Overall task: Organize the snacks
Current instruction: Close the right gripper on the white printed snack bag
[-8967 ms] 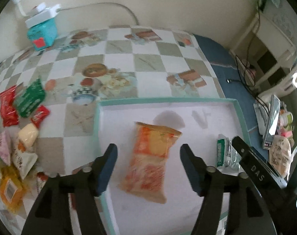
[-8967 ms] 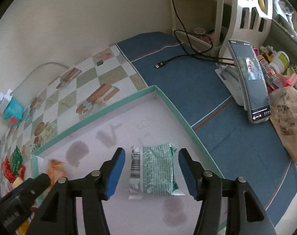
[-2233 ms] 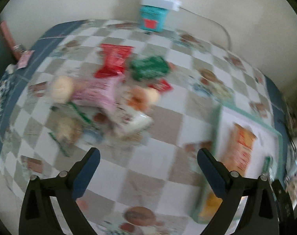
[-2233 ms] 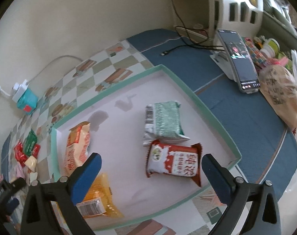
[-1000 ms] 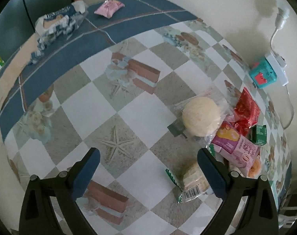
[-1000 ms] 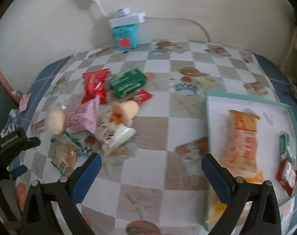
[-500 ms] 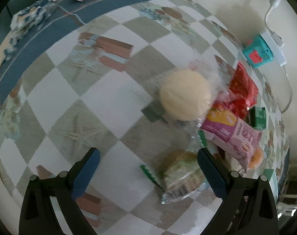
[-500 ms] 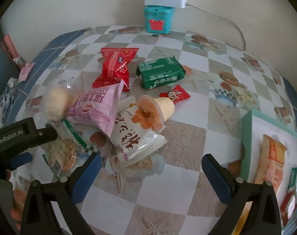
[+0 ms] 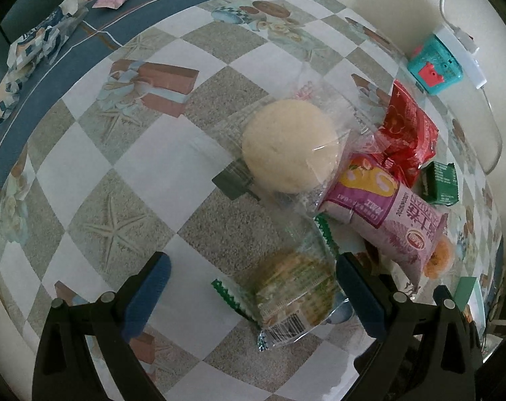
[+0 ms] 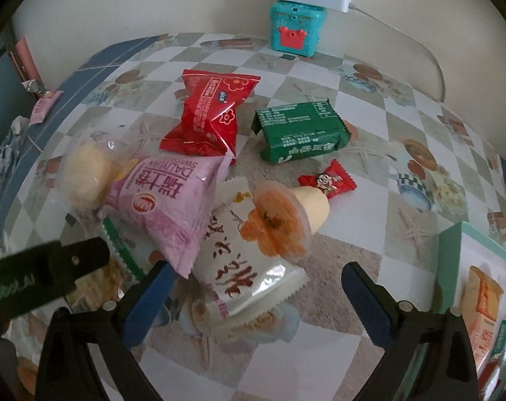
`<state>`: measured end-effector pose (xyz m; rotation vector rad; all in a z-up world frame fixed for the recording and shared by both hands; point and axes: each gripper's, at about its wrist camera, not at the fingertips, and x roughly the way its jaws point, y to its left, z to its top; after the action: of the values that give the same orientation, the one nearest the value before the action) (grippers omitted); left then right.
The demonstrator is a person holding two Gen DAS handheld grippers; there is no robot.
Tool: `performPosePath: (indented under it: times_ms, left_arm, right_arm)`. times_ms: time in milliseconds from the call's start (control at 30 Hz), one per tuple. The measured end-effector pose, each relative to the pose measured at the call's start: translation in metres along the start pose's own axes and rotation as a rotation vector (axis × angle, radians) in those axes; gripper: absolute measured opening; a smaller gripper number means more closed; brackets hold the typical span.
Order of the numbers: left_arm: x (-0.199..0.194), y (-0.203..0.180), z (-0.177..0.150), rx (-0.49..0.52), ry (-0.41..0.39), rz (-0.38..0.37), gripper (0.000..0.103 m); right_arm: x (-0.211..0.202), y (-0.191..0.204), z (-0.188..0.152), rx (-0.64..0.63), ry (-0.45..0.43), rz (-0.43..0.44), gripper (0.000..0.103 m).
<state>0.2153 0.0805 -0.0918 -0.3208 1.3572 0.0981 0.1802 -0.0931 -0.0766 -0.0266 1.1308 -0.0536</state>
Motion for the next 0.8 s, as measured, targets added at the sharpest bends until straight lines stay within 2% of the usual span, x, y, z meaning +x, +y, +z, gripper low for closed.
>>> performPosePath:
  times_ms: [67,167,367,567,800]
  left_arm:
    - [0.000,0.001,0.000,0.000,0.000,0.001,0.099]
    - [0.000,0.005,0.000,-0.005,0.002,0.001,0.099]
    - [-0.002,0.008,-0.001,-0.002,0.005,0.007,0.099]
    - [-0.001,0.004,-0.004,0.014,0.014,0.004,0.099]
    - [-0.001,0.005,-0.006,0.022,0.020,-0.002,0.099]
  right_arm:
    - [0.003,0.005,0.000,-0.018,0.001,0.000,0.097]
    - [0.005,0.009,0.000,-0.030,0.005,-0.003,0.084]
    - [0.001,0.008,-0.003,-0.014,-0.003,0.020,0.070]
    - [-0.003,0.006,-0.011,-0.013,-0.003,0.026,0.069]
    - [-0.012,-0.006,-0.030,0.013,-0.002,-0.008,0.069]
